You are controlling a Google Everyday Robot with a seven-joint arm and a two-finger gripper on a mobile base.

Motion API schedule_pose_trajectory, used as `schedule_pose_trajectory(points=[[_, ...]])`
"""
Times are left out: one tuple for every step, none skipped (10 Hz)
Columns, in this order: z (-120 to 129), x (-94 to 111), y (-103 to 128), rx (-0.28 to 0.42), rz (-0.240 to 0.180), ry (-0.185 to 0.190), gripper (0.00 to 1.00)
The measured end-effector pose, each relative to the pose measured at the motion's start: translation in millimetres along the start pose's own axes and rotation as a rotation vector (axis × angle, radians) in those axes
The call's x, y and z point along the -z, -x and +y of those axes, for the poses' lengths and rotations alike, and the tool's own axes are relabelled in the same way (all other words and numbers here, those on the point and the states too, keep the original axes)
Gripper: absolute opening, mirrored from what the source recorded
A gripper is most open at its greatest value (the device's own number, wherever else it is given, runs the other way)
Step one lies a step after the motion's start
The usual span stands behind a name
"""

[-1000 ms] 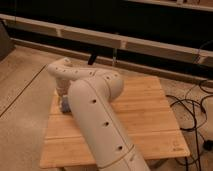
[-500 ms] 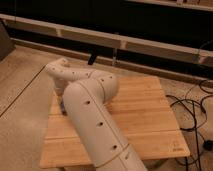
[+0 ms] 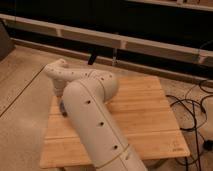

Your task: Wipe the white sponge on the table

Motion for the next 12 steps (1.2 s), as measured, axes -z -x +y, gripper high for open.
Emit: schedule_pose_trajectory(points=[[5.9, -1.1, -1.6, 0.013, 0.003, -0.003, 0.0], [12.8, -3.5, -4.1, 0.027, 0.008, -0.008, 0.0], [19.9, -6.5, -6.6, 0.04, 0.016, -0.011, 0.0], [23.5, -10.9, -9.3, 0.047, 0.025, -0.014, 0.0], [26.5, -12.7, -10.5, 0.05, 0.032, -0.017, 0.0], [29.6, -14.7, -13.3, 0.051, 0.04, -0.02, 0.0], [30.7, -15.7, -18.1, 0.047, 0.051, -0.024, 0.0], [31.7, -15.8, -24.3, 0.042, 0.062, -0.028, 0.0], [29.4, -15.1, -37.2, 0.027, 0.082, -0.042, 0.0], [23.3, -11.5, -43.8, 0.006, 0.089, -0.051, 0.0], [16.9, -8.5, -48.2, -0.014, 0.092, -0.058, 0.0], [-0.4, -2.9, -58.0, -0.073, 0.106, -0.067, 0.0]])
